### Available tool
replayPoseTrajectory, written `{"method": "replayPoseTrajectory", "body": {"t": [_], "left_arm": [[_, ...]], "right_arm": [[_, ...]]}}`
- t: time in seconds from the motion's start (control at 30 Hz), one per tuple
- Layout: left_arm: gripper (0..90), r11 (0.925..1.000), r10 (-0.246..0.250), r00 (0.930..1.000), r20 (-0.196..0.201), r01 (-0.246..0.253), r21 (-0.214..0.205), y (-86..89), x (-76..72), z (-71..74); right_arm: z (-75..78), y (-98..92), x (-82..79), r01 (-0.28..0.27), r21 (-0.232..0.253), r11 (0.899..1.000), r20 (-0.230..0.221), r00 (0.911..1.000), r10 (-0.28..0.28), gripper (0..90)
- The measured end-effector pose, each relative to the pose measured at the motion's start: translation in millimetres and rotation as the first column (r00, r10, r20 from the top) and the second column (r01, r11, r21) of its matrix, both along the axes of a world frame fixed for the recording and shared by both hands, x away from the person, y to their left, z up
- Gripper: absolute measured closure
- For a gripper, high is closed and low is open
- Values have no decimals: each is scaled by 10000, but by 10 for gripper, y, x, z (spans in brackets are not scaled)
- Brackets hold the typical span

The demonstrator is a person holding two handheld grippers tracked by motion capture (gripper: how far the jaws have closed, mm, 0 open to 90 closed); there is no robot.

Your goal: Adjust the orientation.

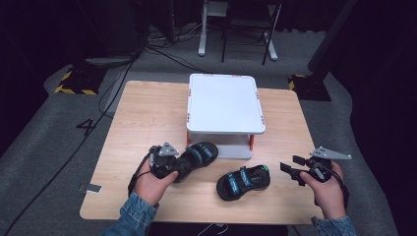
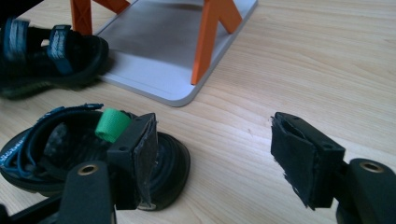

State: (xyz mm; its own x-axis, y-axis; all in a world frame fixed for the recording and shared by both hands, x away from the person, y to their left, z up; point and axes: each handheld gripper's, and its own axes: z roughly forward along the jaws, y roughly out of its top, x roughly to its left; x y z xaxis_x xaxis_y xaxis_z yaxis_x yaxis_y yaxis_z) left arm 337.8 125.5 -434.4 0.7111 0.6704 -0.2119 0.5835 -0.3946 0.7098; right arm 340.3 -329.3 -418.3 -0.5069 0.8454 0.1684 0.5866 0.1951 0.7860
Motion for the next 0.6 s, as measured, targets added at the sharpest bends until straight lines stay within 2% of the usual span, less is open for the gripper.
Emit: {"method": "replayPoseTrajectory", "body": {"t": [0.03, 0.07, 0.17, 0.27, 0.3, 0.37, 0.43, 0.53, 0.6], "left_arm": [[697, 9983, -368, 9992, 153, 374, -440, -48, -18, -15], [677, 9968, -546, 9985, 93, 550, -580, -105, -28, -31], [635, 9931, -1059, 9940, 258, 1070, -483, -221, -32, -109], [578, 9941, -1019, 9931, 578, 1038, -312, -234, -44, -102], [552, 9943, -977, 9931, 651, 1002, -362, -211, -43, -76], [557, 9943, -858, 9932, 786, 904, -560, -158, -43, -18], [520, 9966, -697, 9909, 1152, 743, -362, -95, -49, 41], [414, 9988, -488, 9844, 1692, 491, 21, 29, -44, 130], [327, 9979, -539, 9813, 1850, 463, 450, 118, -36, 176]], "right_arm": [[3, 14, 11, -54, 7, 10000, -27, 10000, 54, 327], [2, 26, 22, -86, 7, 10000, -17, 10000, 86, 327], [-10, 43, 52, -165, -28, 9999, -57, 9998, 165, 326], [-15, 45, 60, -175, -9, 9998, -50, 9998, 175, 327], [-12, 41, 57, -185, 8, 9998, -56, 9998, 185, 326], [-8, 26, 53, -138, 18, 9999, -48, 9999, 138, 327], [-6, 14, 53, -83, 37, 10000, -38, 10000, 83, 326], [-3, 13, 52, -113, 48, 9999, -73, 9999, 114, 326], [-5, 21, 53, -101, 85, 9999, -46, 9999, 101, 326]]}}
